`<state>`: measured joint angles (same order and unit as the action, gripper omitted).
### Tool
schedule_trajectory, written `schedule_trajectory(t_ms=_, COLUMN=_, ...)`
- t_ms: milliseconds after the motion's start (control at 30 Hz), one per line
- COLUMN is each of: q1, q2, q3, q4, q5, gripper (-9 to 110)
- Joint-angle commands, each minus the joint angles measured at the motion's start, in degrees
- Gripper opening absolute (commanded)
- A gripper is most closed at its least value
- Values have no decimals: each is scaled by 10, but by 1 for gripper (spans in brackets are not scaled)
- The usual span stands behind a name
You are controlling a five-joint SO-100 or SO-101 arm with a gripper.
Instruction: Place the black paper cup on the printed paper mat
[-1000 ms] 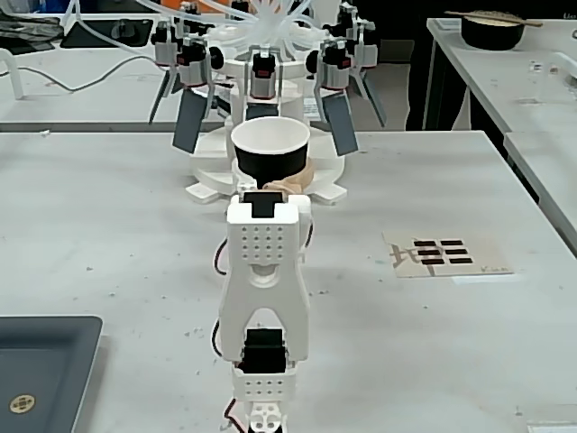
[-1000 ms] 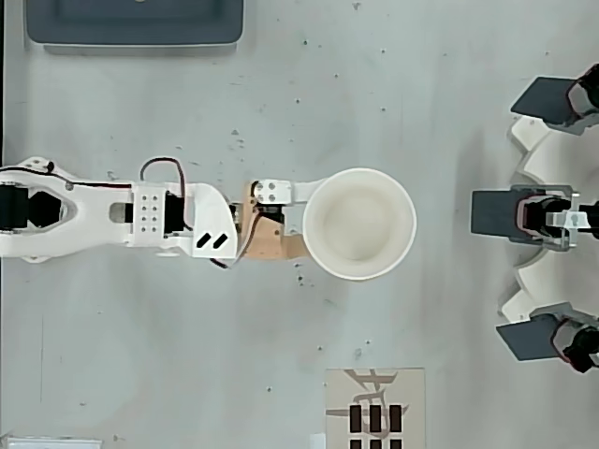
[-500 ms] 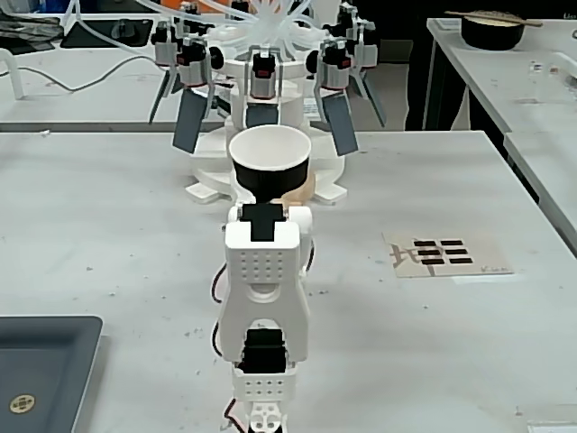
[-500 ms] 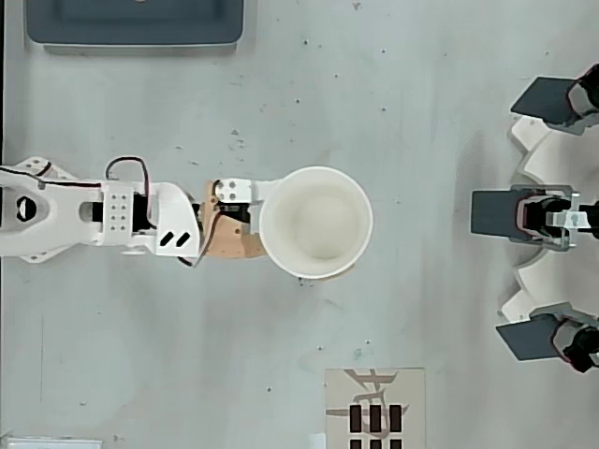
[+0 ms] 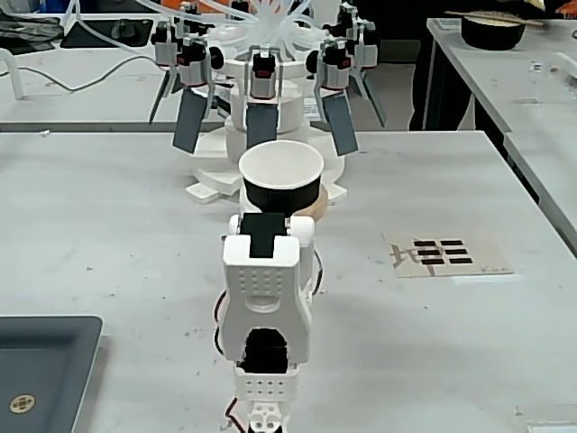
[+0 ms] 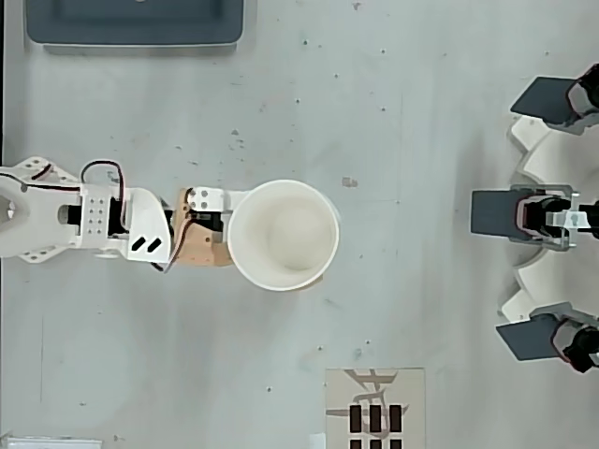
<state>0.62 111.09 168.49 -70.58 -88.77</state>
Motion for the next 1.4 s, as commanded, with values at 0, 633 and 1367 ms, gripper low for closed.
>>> schedule_trajectory(t_ms=0, q1=18, q2=38, q3=15, q4=-14, q5=4, gripper=11)
schedule_trajectory(t_ms=633, q1=154, q2=-18, q3=3, q4=-27, q5=29, gripper=11)
schedule_trajectory(t_ms=1367, q1=269, q2=-207, q3=-262, q4=54, q5=44, gripper=11)
